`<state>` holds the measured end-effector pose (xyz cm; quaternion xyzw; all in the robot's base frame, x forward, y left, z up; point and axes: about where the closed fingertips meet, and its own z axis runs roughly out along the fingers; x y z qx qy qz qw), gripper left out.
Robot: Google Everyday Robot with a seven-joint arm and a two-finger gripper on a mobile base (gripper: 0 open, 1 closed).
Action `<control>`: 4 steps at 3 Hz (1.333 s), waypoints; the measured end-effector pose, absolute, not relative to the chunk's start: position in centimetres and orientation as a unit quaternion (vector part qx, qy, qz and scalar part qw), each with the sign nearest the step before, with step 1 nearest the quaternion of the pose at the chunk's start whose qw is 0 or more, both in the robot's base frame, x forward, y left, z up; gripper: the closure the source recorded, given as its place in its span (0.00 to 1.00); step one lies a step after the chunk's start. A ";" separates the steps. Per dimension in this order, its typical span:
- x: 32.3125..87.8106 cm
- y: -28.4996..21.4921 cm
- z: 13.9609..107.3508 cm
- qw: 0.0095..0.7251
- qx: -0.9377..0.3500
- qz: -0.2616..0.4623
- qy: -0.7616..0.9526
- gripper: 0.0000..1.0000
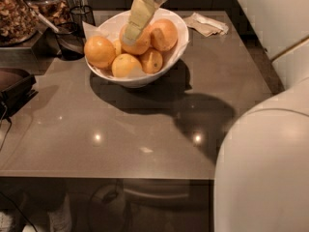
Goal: Pick orange from white bowl
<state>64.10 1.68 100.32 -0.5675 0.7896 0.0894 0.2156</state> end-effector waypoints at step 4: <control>67.6 3.4 97.4 0.186 -0.558 0.101 0.803 0.20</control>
Offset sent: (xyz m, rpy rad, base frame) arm 0.0169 -0.0024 -0.0187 -0.0384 0.1059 -0.0053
